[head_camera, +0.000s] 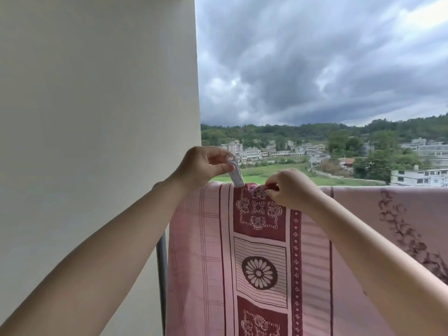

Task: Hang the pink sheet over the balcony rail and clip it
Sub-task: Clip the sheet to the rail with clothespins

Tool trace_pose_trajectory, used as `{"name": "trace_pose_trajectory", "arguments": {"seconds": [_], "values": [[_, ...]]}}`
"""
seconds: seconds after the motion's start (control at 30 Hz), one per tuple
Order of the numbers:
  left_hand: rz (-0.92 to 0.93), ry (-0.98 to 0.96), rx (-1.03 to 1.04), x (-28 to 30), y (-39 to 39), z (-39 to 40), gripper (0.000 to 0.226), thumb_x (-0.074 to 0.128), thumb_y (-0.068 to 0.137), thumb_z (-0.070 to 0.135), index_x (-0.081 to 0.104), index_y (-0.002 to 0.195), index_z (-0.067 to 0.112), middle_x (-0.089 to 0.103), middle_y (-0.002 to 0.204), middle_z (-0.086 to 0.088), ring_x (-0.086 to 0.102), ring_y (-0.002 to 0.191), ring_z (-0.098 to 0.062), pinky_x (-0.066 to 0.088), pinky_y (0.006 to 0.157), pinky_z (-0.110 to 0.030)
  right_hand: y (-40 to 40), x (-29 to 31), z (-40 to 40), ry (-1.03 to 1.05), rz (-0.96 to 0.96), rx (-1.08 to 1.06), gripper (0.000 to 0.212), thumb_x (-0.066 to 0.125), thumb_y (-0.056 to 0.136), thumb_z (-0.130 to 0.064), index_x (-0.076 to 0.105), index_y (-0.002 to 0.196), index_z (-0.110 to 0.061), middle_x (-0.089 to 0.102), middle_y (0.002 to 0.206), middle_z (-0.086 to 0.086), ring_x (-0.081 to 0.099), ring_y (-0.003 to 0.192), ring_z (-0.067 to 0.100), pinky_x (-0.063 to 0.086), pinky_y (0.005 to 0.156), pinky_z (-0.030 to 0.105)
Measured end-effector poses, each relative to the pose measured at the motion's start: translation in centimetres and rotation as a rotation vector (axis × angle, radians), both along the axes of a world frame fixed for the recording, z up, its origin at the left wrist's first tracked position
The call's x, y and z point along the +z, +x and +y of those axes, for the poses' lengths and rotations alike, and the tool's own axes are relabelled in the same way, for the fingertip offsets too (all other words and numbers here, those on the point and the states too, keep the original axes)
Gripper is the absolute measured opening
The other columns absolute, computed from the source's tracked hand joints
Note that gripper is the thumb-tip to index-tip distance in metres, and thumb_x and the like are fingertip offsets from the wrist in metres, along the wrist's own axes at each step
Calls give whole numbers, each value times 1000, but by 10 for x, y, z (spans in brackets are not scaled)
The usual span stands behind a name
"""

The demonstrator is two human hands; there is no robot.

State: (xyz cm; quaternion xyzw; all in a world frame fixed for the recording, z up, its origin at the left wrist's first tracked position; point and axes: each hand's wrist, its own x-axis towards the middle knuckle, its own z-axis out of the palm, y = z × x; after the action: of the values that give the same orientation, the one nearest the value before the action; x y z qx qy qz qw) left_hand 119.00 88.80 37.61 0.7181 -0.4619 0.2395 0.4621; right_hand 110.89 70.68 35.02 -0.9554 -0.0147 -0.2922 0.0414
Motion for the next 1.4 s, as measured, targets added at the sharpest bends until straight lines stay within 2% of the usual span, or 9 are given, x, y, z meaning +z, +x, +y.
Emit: {"name": "trace_pose_trajectory", "arguments": {"seconds": [0.1,0.23,0.4,0.57,0.8,1.0,1.17,1.33,1.4], "values": [[15,32,-35,-7,15,-8,32,70,71,-5,65,102,-5,66,86,-1,59,57,16,51,66,-5,-1,-7,-2,-18,-29,-6,25,53,87,-20,67,104,-10,71,99,9,64,85,22,55,77,34],[61,68,-80,2,32,-14,30,71,70,-2,66,99,4,67,58,20,60,60,9,55,78,-28,-1,-7,-7,-41,-51,-19,26,52,88,-24,65,108,-15,70,102,5,63,89,18,52,78,27],[42,183,-142,19,39,-19,25,65,75,-3,64,100,-1,62,73,3,61,61,9,54,67,-11,1,-4,-5,-47,-77,-16,26,52,88,-25,65,109,-17,69,106,2,61,93,16,49,79,24],[112,168,-187,13,49,-22,17,61,78,-6,65,79,11,61,73,-2,61,60,6,55,67,-12,3,-6,-3,-38,-98,-2,25,54,87,-24,66,107,-16,70,104,2,62,92,17,52,82,29],[149,112,-179,0,52,-25,12,55,84,1,60,94,4,58,78,1,63,63,7,56,65,-13,4,-10,-8,-46,-133,0,25,51,88,-24,66,106,-16,69,104,2,61,91,18,52,80,30],[177,88,-110,0,39,-21,40,56,86,5,49,124,-4,62,96,-1,60,81,-3,54,72,-11,3,-9,-7,-47,-118,6,25,51,89,-23,65,107,-14,69,105,4,63,89,20,54,76,31],[181,170,-14,-14,25,-15,49,46,93,16,32,138,4,38,144,-9,38,132,-16,35,92,-6,3,-13,-6,-52,-102,-4,27,49,89,-24,66,107,-13,70,103,7,63,89,23,55,78,37],[-203,361,582,-67,36,-14,51,25,98,32,19,143,9,18,154,-8,9,144,-19,6,116,-31,0,-18,-5,-76,-124,-14,28,46,90,-24,65,107,-12,66,106,6,61,90,23,55,75,36],[-199,368,650,-89,40,-20,62,12,93,46,6,145,11,4,156,-6,-7,143,-16,-3,116,-34,2,-20,-6,-76,-143,-32,29,44,91,-24,65,106,-12,65,105,5,61,89,23,54,72,33]]}}
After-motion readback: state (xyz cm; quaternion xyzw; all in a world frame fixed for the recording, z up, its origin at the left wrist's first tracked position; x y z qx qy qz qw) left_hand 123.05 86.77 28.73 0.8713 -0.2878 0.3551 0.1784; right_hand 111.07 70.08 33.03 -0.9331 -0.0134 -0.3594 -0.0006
